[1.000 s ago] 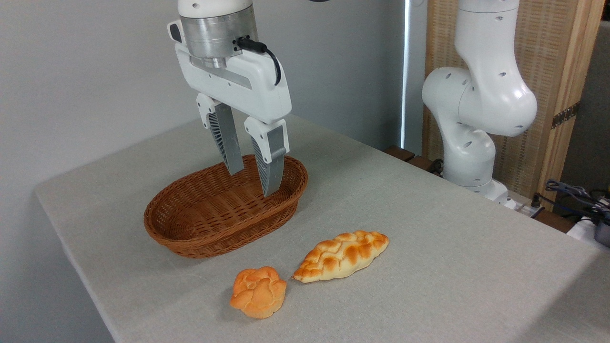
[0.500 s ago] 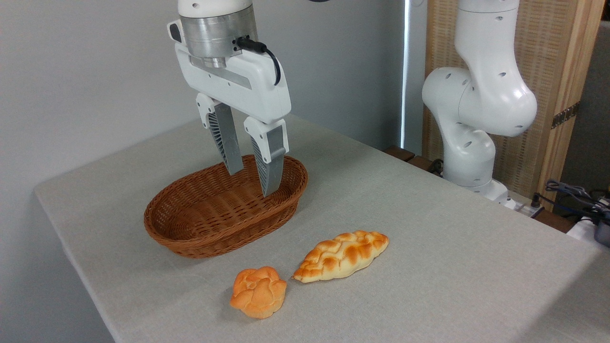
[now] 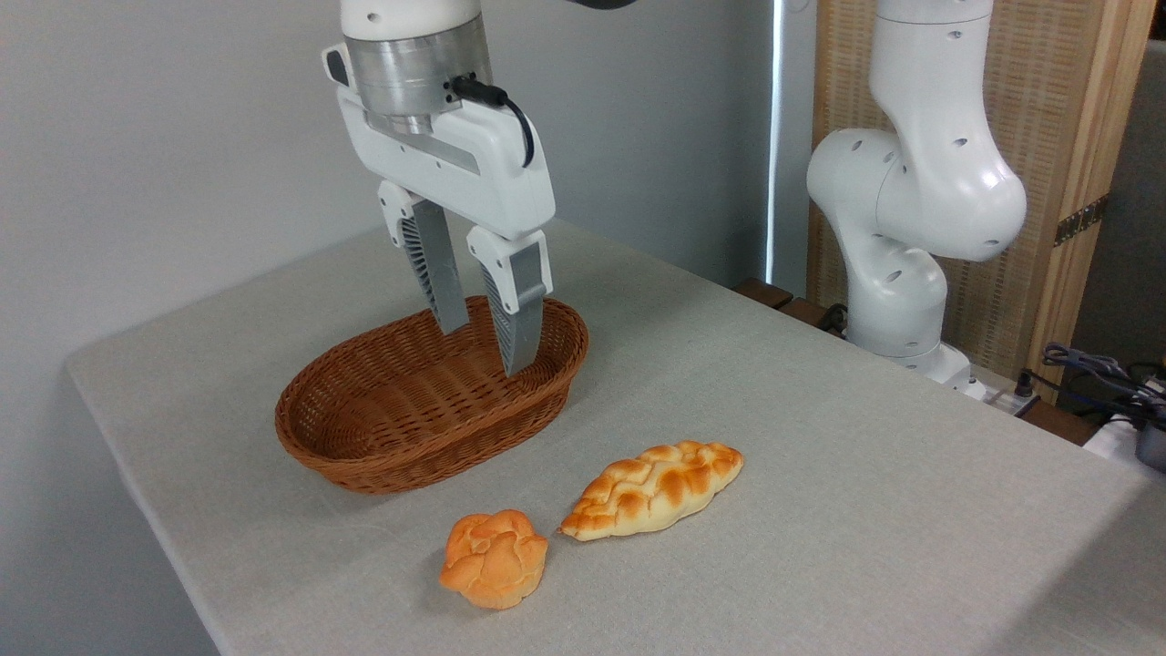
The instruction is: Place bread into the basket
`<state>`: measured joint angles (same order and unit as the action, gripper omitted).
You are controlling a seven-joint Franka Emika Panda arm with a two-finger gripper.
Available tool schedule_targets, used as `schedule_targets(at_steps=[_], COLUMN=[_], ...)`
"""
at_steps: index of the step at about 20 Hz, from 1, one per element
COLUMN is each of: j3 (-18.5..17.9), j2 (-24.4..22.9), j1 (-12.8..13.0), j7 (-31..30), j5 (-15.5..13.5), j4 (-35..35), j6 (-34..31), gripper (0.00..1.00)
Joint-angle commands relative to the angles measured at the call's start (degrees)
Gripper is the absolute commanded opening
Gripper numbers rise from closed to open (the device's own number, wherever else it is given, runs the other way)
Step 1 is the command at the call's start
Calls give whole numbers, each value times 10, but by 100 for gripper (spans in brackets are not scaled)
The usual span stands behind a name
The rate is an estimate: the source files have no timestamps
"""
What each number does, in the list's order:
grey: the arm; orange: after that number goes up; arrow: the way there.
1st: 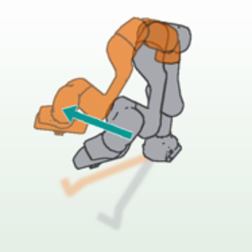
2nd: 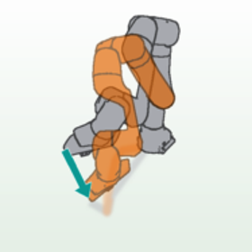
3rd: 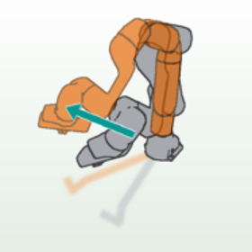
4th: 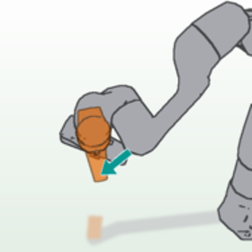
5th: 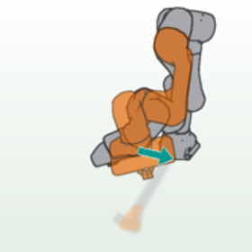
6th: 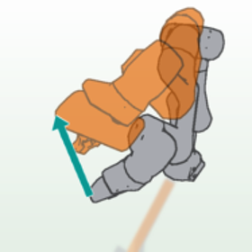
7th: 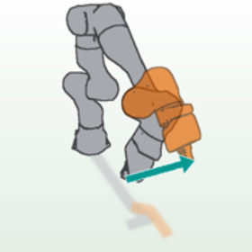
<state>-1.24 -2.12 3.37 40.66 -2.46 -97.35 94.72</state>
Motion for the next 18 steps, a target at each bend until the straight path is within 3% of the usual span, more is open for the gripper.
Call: schedule_targets(at_steps=[1,4,8,13,18], j3=[-4,-9,-25,-67,-87], j2=[-58,-100,-186,-227,-230], j1=[1,1,1,1,1], j7=[53,76,106,107,145], j5=[-6,-5,-4,-4,-3], j4=[-79,-142,-287,-379,-439], j6=[47,83,161,223,258], gripper=[100,100,100,100,100])
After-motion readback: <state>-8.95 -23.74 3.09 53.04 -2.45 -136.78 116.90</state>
